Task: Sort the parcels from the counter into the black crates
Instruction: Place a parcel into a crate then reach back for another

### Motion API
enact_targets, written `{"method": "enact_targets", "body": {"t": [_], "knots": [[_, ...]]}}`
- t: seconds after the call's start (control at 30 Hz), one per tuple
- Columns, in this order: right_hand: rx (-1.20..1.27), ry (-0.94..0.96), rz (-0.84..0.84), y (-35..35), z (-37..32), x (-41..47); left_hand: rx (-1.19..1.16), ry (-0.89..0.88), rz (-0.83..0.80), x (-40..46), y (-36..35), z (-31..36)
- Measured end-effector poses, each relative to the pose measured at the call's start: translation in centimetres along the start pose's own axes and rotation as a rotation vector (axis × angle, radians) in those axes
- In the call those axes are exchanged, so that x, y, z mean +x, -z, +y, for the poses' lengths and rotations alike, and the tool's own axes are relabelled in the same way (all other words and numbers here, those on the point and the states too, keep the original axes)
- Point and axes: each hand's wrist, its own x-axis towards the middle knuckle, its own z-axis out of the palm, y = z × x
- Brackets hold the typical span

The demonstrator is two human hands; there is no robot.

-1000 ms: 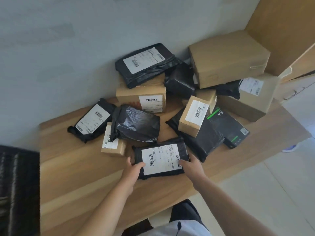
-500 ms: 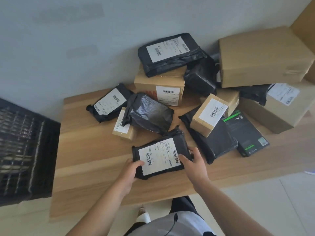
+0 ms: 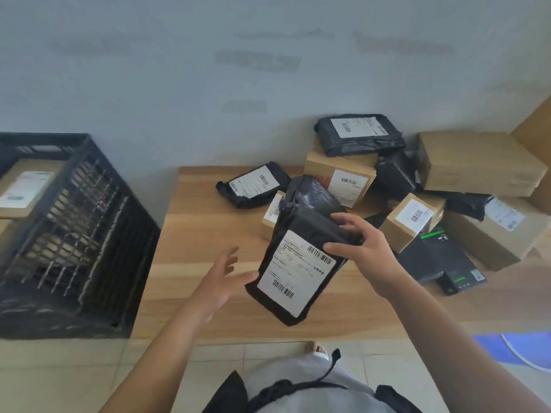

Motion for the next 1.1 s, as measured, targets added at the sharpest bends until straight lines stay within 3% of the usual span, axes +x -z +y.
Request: {"method": "enact_targets", "body": {"t": [0.1,0.23,0.53,0.77,0.9,1.1], "knots": [[0.0,0.08,-0.102,-2.2,-3.8,-1.2,0.02,-0.099,-0.181,-3.1,2.9,1.4],[0.055,0.129,-0.221,-5.9,-7.4,-2.4,-0.107,-0.164,-0.281,-7.1,4.9,1.8],[0.132,0.158,-0.28,-14.2,-9.1,-5.7,-0.333,-0.154,-0.059,-14.8,8.7,-1.9],[0.075,0.173,-0.488,-16.4,-7.9,-9.1,-0.514,-0.247,0.129,-19.4,11.6,-4.2],[-0.007,0.176,-0.631,-18.0,-6.7,-10.8,-0.552,-0.283,0.184,-21.2,12.5,-4.8],[-0.015,0.117,-0.68,-19.7,-5.9,-11.2,-0.556,-0.265,0.224,-22.0,12.7,-5.6]]}}
